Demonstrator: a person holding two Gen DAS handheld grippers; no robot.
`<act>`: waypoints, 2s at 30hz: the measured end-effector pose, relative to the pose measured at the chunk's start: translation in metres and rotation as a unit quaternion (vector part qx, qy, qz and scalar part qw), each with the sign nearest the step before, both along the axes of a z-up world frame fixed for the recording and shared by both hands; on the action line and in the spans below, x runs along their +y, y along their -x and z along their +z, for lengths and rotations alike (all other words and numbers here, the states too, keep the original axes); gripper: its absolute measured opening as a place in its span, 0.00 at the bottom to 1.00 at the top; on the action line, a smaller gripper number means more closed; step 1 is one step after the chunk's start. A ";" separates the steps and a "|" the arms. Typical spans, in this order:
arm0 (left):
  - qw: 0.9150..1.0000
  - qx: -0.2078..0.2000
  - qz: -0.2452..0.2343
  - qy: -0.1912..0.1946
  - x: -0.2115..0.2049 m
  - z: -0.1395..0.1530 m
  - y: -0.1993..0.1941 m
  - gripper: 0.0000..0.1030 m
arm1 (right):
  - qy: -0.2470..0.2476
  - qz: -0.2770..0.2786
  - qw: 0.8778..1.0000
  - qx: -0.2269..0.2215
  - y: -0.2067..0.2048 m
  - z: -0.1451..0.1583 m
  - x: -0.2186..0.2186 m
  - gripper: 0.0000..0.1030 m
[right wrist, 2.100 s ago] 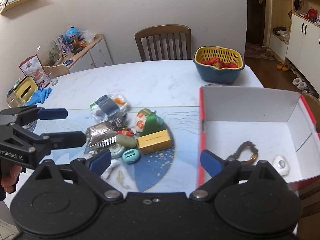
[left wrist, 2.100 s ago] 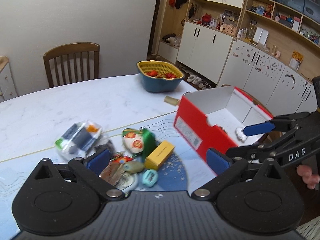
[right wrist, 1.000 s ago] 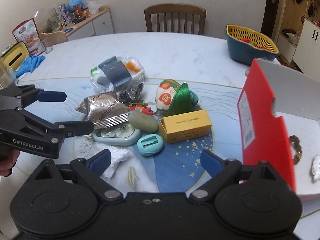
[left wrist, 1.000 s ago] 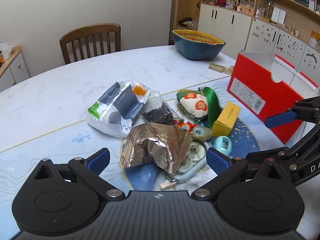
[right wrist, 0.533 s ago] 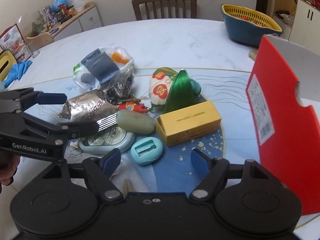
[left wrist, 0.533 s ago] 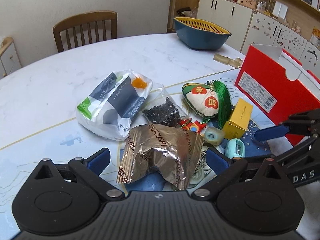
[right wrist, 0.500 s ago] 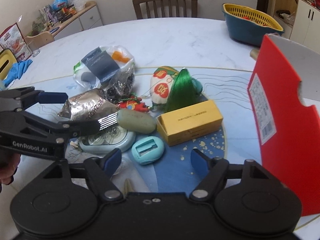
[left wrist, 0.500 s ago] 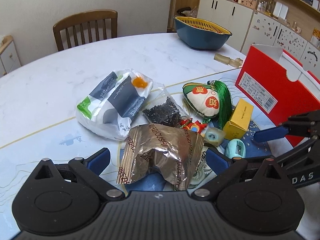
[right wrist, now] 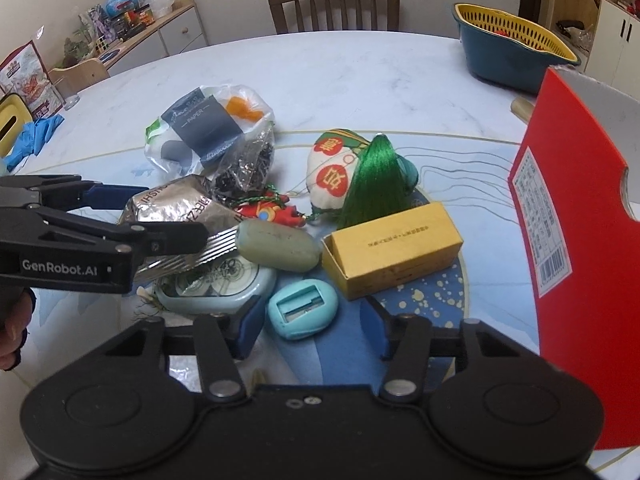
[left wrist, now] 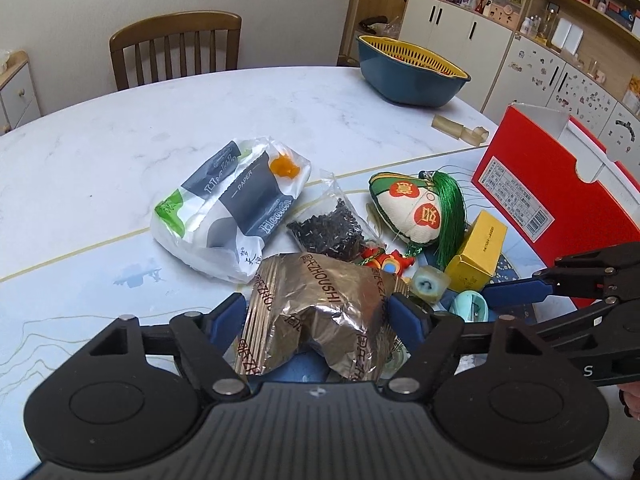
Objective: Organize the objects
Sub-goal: 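Grasp the foil snack bag with the left tool while the right tool grasps the teal sharpener, then carry the foil bag and teal sharpener with both tools into the box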
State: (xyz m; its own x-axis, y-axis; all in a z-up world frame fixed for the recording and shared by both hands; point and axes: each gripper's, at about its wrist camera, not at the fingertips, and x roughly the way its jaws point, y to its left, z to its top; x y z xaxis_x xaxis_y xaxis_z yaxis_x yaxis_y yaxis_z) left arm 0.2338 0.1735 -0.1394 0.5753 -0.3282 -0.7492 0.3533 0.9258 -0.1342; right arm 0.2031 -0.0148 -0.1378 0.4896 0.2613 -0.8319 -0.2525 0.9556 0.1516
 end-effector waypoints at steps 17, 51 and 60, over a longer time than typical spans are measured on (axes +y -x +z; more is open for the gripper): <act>1.000 -0.009 0.009 -0.021 -0.008 0.013 0.012 0.46 | -0.006 0.002 1.000 0.004 0.010 0.006 -0.005 0.36; 0.998 -0.038 0.024 0.034 -0.063 0.114 0.085 0.45 | -0.037 -0.014 0.998 -0.053 0.076 0.117 -0.103 0.36; 0.998 -0.060 0.004 0.031 -0.124 0.136 0.086 0.45 | -0.042 -0.024 0.996 -0.073 0.074 0.131 -0.161 0.36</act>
